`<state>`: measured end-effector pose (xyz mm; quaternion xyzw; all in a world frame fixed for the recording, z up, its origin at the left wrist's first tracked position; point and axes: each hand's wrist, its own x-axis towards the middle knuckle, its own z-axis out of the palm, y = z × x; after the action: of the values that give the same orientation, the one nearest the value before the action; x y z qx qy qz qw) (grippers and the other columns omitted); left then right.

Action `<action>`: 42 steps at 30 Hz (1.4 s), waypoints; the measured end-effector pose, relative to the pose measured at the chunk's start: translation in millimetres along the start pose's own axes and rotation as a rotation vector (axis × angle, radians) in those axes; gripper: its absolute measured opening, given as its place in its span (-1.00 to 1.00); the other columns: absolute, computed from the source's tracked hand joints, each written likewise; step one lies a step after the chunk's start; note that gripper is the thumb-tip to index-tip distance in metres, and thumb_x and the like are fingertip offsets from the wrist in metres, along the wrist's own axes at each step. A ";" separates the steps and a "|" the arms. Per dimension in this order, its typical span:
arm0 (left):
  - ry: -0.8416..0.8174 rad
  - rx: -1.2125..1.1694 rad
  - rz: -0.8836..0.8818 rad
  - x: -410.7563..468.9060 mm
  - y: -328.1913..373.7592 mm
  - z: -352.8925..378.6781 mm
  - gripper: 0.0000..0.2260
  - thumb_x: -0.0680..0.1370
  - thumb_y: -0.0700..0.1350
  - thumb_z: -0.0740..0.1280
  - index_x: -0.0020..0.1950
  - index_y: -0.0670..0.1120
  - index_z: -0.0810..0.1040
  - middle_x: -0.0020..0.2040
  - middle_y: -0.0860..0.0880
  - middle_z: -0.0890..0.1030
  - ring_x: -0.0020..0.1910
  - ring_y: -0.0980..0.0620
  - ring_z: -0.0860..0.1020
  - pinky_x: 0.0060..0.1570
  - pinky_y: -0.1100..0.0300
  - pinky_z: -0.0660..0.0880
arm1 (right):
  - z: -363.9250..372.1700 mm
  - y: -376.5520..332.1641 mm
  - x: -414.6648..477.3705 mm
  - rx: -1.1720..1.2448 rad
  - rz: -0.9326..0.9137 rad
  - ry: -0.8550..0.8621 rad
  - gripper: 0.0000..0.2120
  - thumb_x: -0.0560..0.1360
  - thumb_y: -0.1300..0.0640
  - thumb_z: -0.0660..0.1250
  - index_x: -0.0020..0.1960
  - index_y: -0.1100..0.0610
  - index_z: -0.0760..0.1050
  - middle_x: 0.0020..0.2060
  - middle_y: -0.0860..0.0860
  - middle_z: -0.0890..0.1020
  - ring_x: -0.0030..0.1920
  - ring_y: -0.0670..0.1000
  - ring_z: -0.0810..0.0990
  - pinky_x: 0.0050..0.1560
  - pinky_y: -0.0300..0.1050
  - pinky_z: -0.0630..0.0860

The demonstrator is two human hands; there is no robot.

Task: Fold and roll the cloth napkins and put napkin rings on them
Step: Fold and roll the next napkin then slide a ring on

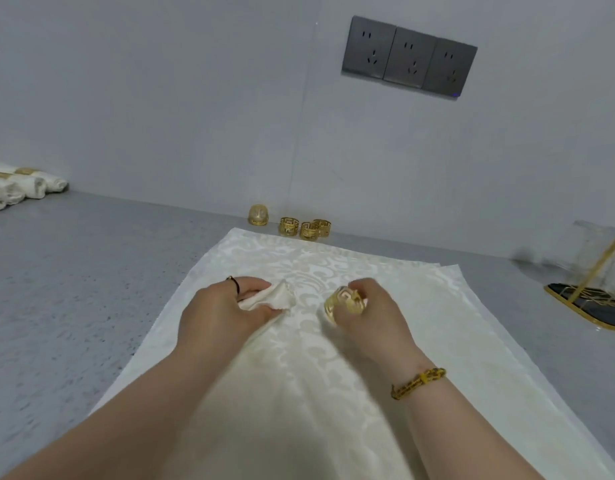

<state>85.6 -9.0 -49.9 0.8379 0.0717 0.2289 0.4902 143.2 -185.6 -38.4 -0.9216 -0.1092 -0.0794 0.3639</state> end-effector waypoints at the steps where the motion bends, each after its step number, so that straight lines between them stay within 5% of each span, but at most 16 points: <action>1: 0.011 0.007 0.006 1.1 -2.1 -0.9 -0.79 0.36 -0.03 0.47 -0.24 0.26 0.49 -0.15 0.26 0.58 -0.09 0.18 0.55 -0.01 0.15 0.50 | -2.6 -3.8 -1.2 0.148 -0.021 0.046 -0.69 0.45 0.14 0.34 0.16 0.04 0.38 0.08 -0.02 0.49 -0.08 -0.08 0.51 -0.17 -0.32 0.36; 4: 0.008 0.058 0.048 0.5 -4.8 1.2 -0.78 0.36 -0.01 0.47 -0.25 0.27 0.47 -0.21 0.29 0.56 -0.14 0.23 0.53 -0.09 0.25 0.46 | -4.6 -19.4 -11.1 0.455 -0.116 0.069 -0.70 0.41 0.19 0.40 0.04 -0.04 0.38 -0.09 -0.17 0.50 -0.30 -0.27 0.49 -0.32 -0.50 0.38; 8: -0.008 0.174 0.121 -3.2 -2.2 11.3 -0.82 0.36 0.09 0.38 -0.06 0.17 0.62 -0.14 0.13 0.65 -0.05 0.08 0.56 -0.03 0.14 0.49 | 16.2 -31.9 -31.7 0.411 -0.233 -0.008 -0.61 0.35 0.11 0.44 -0.07 -0.24 0.29 -0.03 -0.24 0.46 -0.14 -0.27 0.46 -0.15 -0.45 0.40; 11: -0.001 0.165 0.136 -2.8 -1.0 12.2 -0.82 0.38 -0.06 0.43 -0.16 0.24 0.56 -0.18 0.10 0.65 -0.06 0.06 0.57 -0.05 0.15 0.48 | 25.8 -30.7 -35.1 0.327 -0.272 -0.011 -0.61 0.37 0.07 0.42 -0.02 -0.22 0.25 0.00 -0.26 0.40 -0.10 -0.25 0.44 -0.11 -0.44 0.39; 17: -0.020 0.069 0.130 -5.9 3.4 8.2 -0.59 0.35 -0.12 0.48 -0.19 0.32 0.31 -0.26 0.33 0.49 -0.20 0.31 0.47 -0.19 0.51 0.33 | 21.7 -26.5 -29.8 0.354 -0.212 -0.025 -0.62 0.37 0.12 0.43 -0.12 -0.23 0.27 -0.01 -0.18 0.48 -0.20 -0.19 0.46 -0.16 -0.40 0.40; 27: -0.137 0.014 0.208 -9.7 -1.8 6.8 -0.42 0.34 -0.25 0.47 -0.04 0.35 0.25 -0.28 0.40 0.57 -0.16 0.50 0.45 -0.19 0.61 0.33 | 8.8 -17.2 -19.7 0.752 0.040 -0.489 -0.76 0.44 0.29 0.35 0.08 0.15 0.44 -0.13 0.03 0.57 -0.28 -0.04 0.56 -0.09 -0.12 0.57; 30: -0.140 0.025 0.213 -8.2 -4.8 9.2 -0.37 0.36 -0.27 0.47 0.08 0.30 0.21 -0.24 0.15 0.61 -0.16 0.48 0.46 -0.19 0.61 0.33 | 12.8 -16.4 -19.8 0.754 0.075 -0.458 -0.73 0.43 0.29 0.36 0.08 0.12 0.39 -0.07 0.09 0.54 -0.30 -0.02 0.56 -0.11 -0.12 0.57; 36: -0.233 0.136 0.203 -8.7 -8.9 13.6 -0.33 0.39 -0.26 0.38 0.40 0.11 0.18 -0.06 0.26 0.36 -0.14 0.27 0.45 -0.16 0.61 0.32 | 18.4 -16.1 -20.3 0.782 0.152 -0.395 -0.77 0.43 0.32 0.36 -0.06 0.14 0.33 -0.16 0.12 0.53 -0.33 -0.01 0.53 -0.19 -0.18 0.56; 40: -0.263 0.250 0.216 -10.5 -4.7 17.2 -0.23 0.32 -0.03 0.50 0.40 0.15 0.13 0.03 0.19 0.19 -0.08 0.23 0.36 -0.14 0.62 0.29 | 20.7 -15.7 -20.0 0.737 0.126 -0.379 -0.80 0.43 0.27 0.37 -0.02 0.20 0.39 -0.19 0.11 0.56 -0.24 0.06 0.56 0.00 0.00 0.55; 42: -0.226 0.264 0.249 -9.6 -4.1 19.5 -0.34 0.32 0.03 0.50 0.36 0.05 0.30 0.04 0.19 0.20 -0.10 0.23 0.38 -0.13 0.60 0.30 | 19.6 -16.9 -19.9 0.757 0.136 -0.387 -0.88 0.47 0.18 0.33 -0.05 0.18 0.41 -0.25 0.07 0.58 -0.26 0.03 0.58 0.01 -0.03 0.56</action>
<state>86.4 -25.6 -64.5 0.9177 -0.0586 0.1808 0.3489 120.9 -162.8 -46.0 -0.7262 -0.1359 0.1646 0.6535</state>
